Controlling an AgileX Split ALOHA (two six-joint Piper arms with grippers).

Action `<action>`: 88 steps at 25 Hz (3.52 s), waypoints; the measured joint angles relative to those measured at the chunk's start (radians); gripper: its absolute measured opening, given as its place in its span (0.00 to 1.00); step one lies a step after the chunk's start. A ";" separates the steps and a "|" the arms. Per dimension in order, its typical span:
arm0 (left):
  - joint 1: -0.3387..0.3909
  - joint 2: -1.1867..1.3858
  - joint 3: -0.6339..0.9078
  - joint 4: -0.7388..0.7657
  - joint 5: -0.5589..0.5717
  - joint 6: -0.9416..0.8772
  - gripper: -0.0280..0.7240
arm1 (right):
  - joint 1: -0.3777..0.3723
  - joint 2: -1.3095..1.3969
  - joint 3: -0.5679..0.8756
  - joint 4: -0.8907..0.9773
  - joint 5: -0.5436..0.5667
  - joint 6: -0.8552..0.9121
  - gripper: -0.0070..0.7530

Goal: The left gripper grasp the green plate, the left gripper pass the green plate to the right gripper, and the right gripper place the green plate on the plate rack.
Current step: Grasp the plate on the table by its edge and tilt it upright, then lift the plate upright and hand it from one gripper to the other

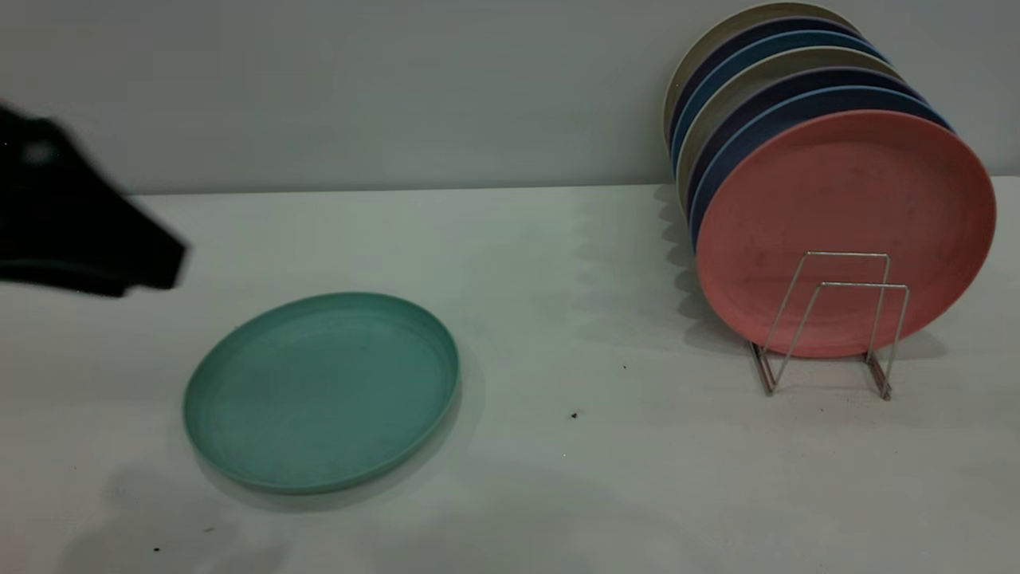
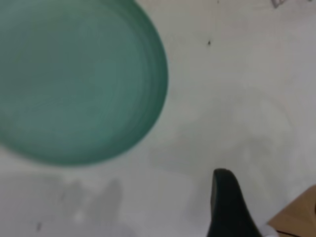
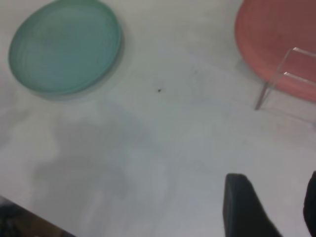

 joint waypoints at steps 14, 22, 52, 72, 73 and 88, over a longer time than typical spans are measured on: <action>0.409 0.593 -0.261 -0.156 0.170 0.138 0.63 | 0.000 0.086 0.000 0.081 -0.071 -0.060 0.43; 0.421 0.843 -0.262 -0.347 0.153 0.266 0.63 | 0.000 0.086 0.000 0.102 -0.105 -0.080 0.43; 0.419 1.071 -0.308 -0.670 0.302 0.523 0.06 | 0.000 0.090 0.000 0.108 -0.137 -0.085 0.43; 0.234 0.730 -0.301 -0.500 -0.050 0.443 0.05 | 0.000 0.465 0.000 0.725 -0.177 -0.586 0.43; 0.225 0.713 -0.300 -0.489 -0.047 0.430 0.05 | 0.000 0.495 -0.002 0.818 -0.171 -0.675 0.43; 0.168 0.632 -0.298 -0.368 0.026 0.283 0.05 | 0.000 0.875 -0.178 1.084 0.097 -0.973 0.43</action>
